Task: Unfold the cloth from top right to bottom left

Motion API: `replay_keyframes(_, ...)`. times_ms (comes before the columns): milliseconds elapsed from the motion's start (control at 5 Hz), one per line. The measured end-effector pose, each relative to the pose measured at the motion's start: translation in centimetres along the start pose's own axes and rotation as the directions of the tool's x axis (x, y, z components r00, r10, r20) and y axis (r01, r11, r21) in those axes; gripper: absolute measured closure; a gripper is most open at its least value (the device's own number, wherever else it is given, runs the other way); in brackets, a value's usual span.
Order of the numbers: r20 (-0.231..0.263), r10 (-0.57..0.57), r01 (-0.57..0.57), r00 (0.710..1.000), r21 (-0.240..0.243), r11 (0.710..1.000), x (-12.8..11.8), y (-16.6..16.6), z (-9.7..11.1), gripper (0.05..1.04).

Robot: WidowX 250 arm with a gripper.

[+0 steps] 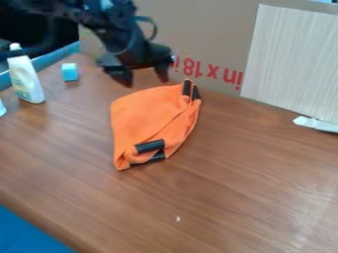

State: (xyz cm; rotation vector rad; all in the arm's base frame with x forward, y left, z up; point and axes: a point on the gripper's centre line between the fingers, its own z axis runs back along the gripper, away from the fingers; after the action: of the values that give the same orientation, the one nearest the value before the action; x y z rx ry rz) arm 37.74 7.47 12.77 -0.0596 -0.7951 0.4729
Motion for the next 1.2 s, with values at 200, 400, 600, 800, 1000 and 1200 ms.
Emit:
replay_keyframes(200,0.032,0.014,-0.014,0.999,-0.011,1.0,0.5,-1.6,-1.3,0.083)
replay_keyframes(400,0.044,0.011,-0.01,0.999,-0.017,1.0,0.5,-3.4,-2.9,0.083)
replay_keyframes(600,0.059,0.015,-0.014,0.998,-0.017,1.0,0.0,-4.2,-4.0,0.083)
replay_keyframes(800,0.086,0.027,-0.025,0.996,-0.026,0.999,-0.3,-4.8,-4.8,0.083)
replay_keyframes(1000,0.097,0.011,-0.008,0.995,-0.03,1.0,0.0,-5.5,-5.4,0.083)
replay_keyframes(1200,0.088,-0.001,0.002,0.996,-0.011,1.0,-0.2,-5.3,-6.5,0.083)
